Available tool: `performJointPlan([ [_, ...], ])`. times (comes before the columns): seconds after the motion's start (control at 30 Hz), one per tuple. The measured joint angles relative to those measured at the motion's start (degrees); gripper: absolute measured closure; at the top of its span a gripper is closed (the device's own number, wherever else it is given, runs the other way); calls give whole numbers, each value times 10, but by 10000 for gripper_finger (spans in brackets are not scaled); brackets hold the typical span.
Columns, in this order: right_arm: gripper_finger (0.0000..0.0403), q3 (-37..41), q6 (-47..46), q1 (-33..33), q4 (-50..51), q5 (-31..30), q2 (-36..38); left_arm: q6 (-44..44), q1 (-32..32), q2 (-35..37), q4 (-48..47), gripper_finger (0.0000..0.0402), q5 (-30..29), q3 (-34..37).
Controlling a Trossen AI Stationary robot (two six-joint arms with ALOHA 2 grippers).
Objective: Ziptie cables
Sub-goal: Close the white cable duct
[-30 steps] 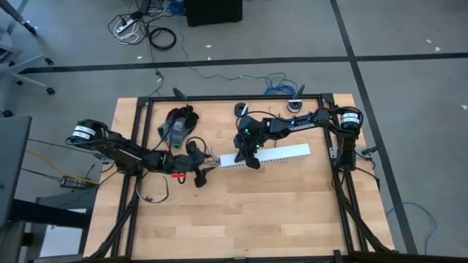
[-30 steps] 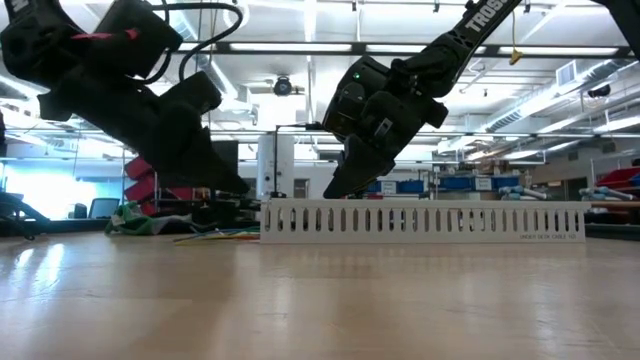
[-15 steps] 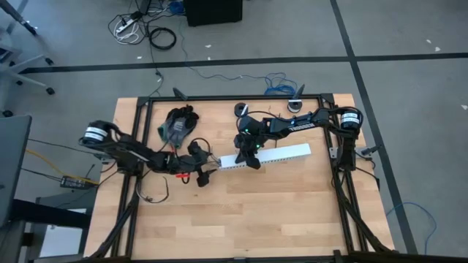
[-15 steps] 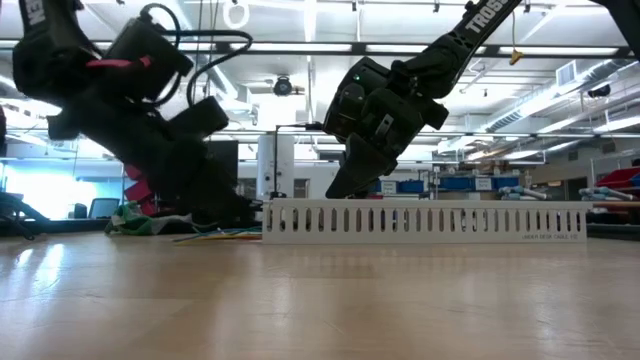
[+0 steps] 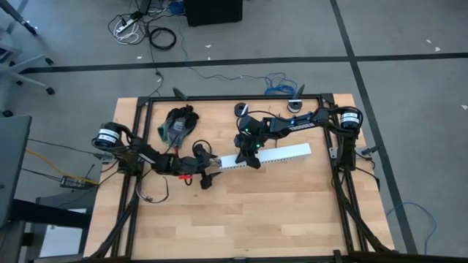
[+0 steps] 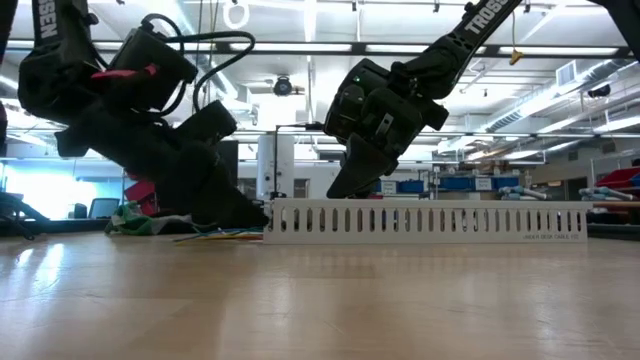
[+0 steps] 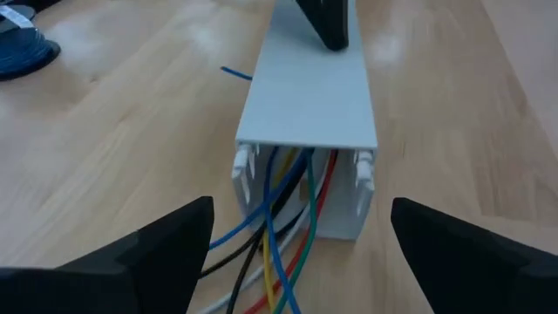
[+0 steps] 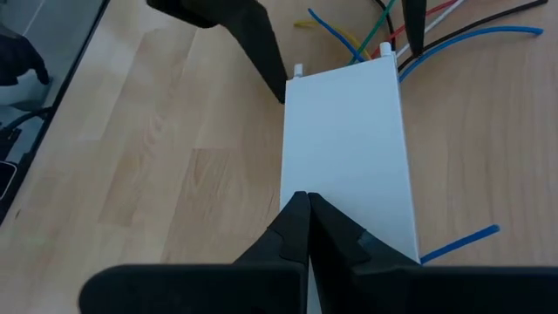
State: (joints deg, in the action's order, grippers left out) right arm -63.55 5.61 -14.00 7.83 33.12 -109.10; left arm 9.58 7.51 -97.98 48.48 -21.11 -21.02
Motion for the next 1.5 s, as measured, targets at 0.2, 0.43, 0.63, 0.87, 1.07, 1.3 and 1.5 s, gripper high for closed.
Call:
performJointPlan([
  [0.2, 402, 0, 0, 0, -1, 0, 0, -2, 0, -18, -3, 55, 10, -24],
  [0.43, 402, 0, 0, 0, -1, 0, 0, -3, 0, -56, 3, 55, 10, -42],
  [0.63, 402, 0, 2, -1, -1, 1, 0, -3, 0, -57, 5, 55, 8, -47],
  [0.87, 403, 0, 5, -1, -2, 1, 0, -3, 0, -57, 5, 56, 8, -47],
  [1.07, 403, 0, 5, -2, -3, 1, 0, -4, 0, -57, 4, 82, 6, -47],
  [1.3, 403, 0, 4, -2, -3, 1, 0, -4, 0, -56, 2, 122, 4, -47],
  [1.5, 403, 0, 4, -1, -3, 2, 0, -4, 0, -56, 1, 144, 4, -47],
])
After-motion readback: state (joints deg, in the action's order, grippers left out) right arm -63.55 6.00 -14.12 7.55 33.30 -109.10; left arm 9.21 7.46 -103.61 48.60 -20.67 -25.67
